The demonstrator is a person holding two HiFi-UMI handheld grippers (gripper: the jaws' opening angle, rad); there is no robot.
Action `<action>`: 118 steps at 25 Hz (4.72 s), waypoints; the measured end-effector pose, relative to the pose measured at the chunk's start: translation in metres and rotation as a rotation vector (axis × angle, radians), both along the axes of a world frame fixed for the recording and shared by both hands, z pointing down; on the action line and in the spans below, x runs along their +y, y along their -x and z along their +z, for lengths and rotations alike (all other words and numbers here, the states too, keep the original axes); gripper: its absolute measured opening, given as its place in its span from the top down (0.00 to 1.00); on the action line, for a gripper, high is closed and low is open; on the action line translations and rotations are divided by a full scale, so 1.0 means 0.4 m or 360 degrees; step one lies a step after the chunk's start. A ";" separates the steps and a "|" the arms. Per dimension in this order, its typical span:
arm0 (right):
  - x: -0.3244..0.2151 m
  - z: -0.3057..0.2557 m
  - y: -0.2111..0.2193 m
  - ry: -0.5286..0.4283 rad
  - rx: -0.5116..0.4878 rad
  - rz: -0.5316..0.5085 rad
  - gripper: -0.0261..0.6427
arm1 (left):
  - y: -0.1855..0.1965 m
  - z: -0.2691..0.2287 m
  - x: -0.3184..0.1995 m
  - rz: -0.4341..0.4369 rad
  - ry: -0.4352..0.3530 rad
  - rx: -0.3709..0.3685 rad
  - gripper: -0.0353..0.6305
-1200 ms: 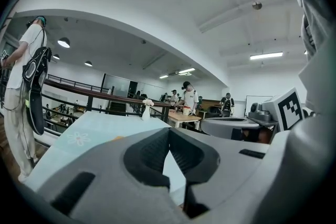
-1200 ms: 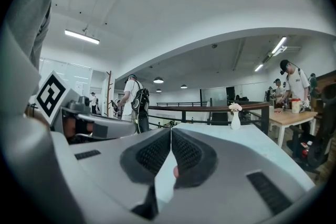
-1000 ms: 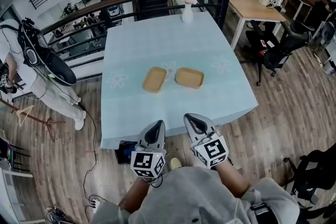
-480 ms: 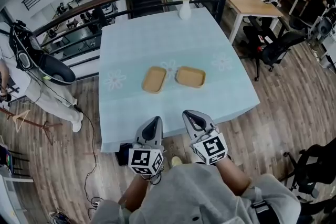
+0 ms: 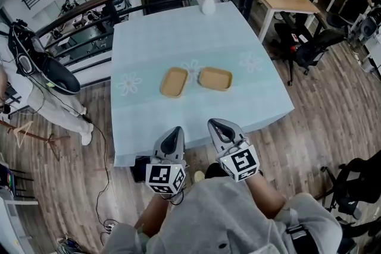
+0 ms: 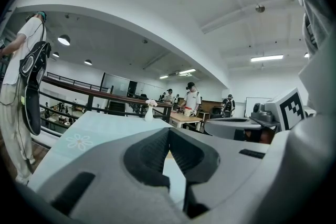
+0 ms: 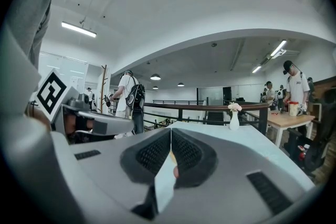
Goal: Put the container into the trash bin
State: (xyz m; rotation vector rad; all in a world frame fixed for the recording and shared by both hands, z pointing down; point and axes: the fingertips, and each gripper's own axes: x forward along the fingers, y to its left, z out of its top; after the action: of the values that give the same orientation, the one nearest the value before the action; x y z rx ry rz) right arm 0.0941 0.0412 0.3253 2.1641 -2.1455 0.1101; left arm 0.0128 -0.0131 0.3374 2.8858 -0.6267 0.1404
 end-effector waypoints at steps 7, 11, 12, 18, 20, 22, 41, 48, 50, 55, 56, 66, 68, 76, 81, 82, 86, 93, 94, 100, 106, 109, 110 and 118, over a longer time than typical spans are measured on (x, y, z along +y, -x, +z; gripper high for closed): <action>0.020 -0.005 0.000 0.0022 0.0008 0.0019 0.92 | 0.013 0.002 0.014 0.0008 0.0016 -0.0019 0.92; 0.030 0.001 -0.012 0.0041 0.0026 0.0019 0.92 | 0.005 0.003 0.021 0.0014 0.0014 -0.0028 0.92; 0.030 0.002 -0.012 0.0048 0.0028 0.0019 0.92 | 0.006 0.004 0.020 0.0015 0.0016 -0.0032 0.92; 0.021 0.007 -0.016 0.0064 0.0036 0.0008 0.92 | 0.003 0.014 0.008 0.0014 0.0024 -0.0046 0.92; 0.013 0.006 -0.030 0.0063 0.0040 0.0003 0.92 | -0.011 0.012 0.001 0.0018 0.0022 -0.0050 0.92; 0.002 0.004 -0.047 0.0059 0.0035 0.0009 0.92 | -0.024 0.008 -0.011 0.0018 0.0014 -0.0055 0.92; -0.094 0.004 -0.241 0.0053 0.0039 0.0039 0.92 | -0.141 0.012 -0.128 -0.0036 -0.0003 -0.0095 0.92; -0.132 0.025 -0.321 0.0076 0.0032 0.0046 0.92 | -0.207 0.037 -0.172 -0.0034 0.0013 -0.0125 0.92; -0.146 0.023 -0.337 0.0081 0.0034 0.0038 0.92 | -0.220 0.035 -0.188 -0.0041 0.0013 -0.0135 0.92; -0.183 0.030 -0.374 0.0081 0.0023 0.0028 0.92 | -0.253 0.049 -0.225 -0.0051 0.0015 -0.0158 0.92; -0.191 0.034 -0.382 0.0082 0.0023 0.0027 0.92 | -0.261 0.052 -0.233 -0.0051 0.0015 -0.0162 0.92; -0.255 0.042 -0.440 0.0100 0.0001 -0.0005 0.92 | -0.316 0.048 -0.294 -0.0065 0.0009 -0.0202 0.92; -0.264 0.045 -0.451 0.0095 -0.0006 -0.0014 0.92 | -0.328 0.053 -0.299 -0.0068 0.0010 -0.0211 0.92; -0.284 0.064 -0.471 0.0103 -0.0040 -0.0072 0.92 | -0.353 0.087 -0.318 -0.0097 0.0026 -0.0275 0.92; -0.293 0.082 -0.490 0.0104 -0.0079 -0.0108 0.92 | -0.357 0.132 -0.341 -0.0134 0.0023 -0.0378 0.91; -0.294 0.087 -0.495 0.0107 -0.0085 -0.0114 0.92 | -0.357 0.141 -0.346 -0.0143 0.0022 -0.0397 0.91; -0.301 0.098 -0.502 0.0108 -0.0116 -0.0132 0.92 | -0.349 0.176 -0.359 -0.0138 0.0011 -0.0495 0.91; -0.290 0.103 -0.482 0.0118 -0.0127 -0.0140 0.92 | -0.320 0.263 -0.360 -0.0075 -0.0046 -0.0719 0.91; -0.288 0.105 -0.479 0.0124 -0.0124 -0.0139 0.92 | -0.317 0.275 -0.362 -0.0064 -0.0048 -0.0746 0.86; -0.297 0.115 -0.468 0.0163 -0.0127 -0.0121 0.92 | -0.303 0.346 -0.395 0.0006 -0.0056 -0.0911 0.78; -0.307 0.120 -0.403 0.0205 -0.0123 -0.0095 0.92 | -0.245 0.426 -0.405 0.0111 -0.0004 -0.1041 0.74; -0.322 0.129 -0.421 0.0216 -0.0117 -0.0090 0.92 | -0.270 0.469 -0.408 0.0167 -0.0008 -0.1098 0.74; -0.327 0.130 -0.426 0.0216 -0.0111 -0.0089 0.92 | -0.276 0.481 -0.412 0.0179 -0.0007 -0.1116 0.74; -0.335 0.146 -0.403 0.0266 -0.0098 -0.0076 0.92 | -0.270 0.572 -0.415 0.0288 0.0075 -0.1215 0.74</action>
State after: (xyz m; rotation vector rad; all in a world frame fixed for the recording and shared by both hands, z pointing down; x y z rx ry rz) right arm 0.2551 -0.0927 0.3838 2.0414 -2.1339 0.3441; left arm 0.1210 -0.1792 0.5664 2.7729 -0.4413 1.2931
